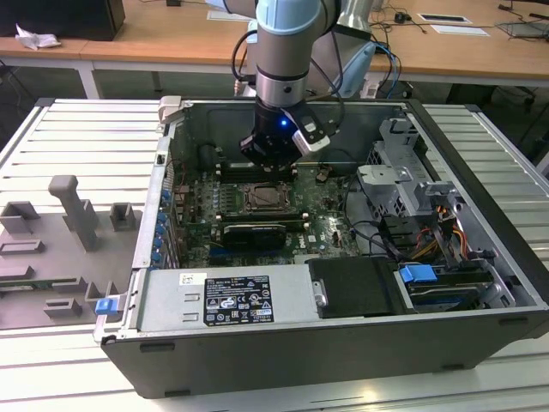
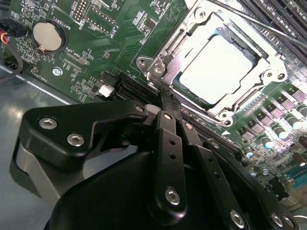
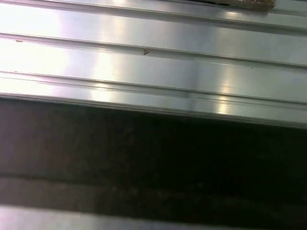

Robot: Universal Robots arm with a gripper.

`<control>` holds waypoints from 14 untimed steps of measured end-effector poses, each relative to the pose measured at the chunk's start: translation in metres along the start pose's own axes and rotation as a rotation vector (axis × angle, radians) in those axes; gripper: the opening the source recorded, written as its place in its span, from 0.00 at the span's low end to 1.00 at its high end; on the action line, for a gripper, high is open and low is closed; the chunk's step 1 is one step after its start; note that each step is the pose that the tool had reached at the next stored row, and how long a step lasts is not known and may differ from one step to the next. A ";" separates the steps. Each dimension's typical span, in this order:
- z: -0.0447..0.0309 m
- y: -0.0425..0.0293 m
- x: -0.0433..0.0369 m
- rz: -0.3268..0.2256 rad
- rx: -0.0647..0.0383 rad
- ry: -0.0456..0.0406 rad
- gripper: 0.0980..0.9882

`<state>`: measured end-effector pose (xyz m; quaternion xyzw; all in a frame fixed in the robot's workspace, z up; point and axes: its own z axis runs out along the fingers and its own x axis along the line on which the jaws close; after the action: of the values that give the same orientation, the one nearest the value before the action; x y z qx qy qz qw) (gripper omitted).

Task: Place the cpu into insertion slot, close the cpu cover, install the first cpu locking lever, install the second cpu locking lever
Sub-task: 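Install the first cpu locking lever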

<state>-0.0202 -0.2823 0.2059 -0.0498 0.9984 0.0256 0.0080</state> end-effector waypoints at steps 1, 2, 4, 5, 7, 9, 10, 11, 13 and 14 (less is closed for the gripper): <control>0.0006 -0.0001 0.0000 0.000 0.006 0.0006 0.01; 0.0018 -0.0001 0.0001 0.001 0.013 0.0015 0.01; 0.0022 -0.0001 0.0000 0.001 0.019 0.0018 0.01; 0.0021 -0.0001 0.0000 0.001 0.019 0.0019 0.01; 0.0009 -0.0001 0.0000 0.001 0.020 0.0019 0.01; 0.0002 0.0000 0.0000 0.001 0.019 0.0018 0.01; 0.0002 0.0000 0.0000 0.001 0.020 0.0018 0.01; 0.0004 0.0000 -0.0003 0.001 0.024 0.0024 0.01; 0.0011 0.0001 -0.0005 0.002 0.031 0.0033 0.01; 0.0013 0.0001 -0.0005 0.002 0.036 0.0037 0.01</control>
<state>-0.0196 -0.2821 0.2046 -0.0489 0.9987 0.0076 0.0070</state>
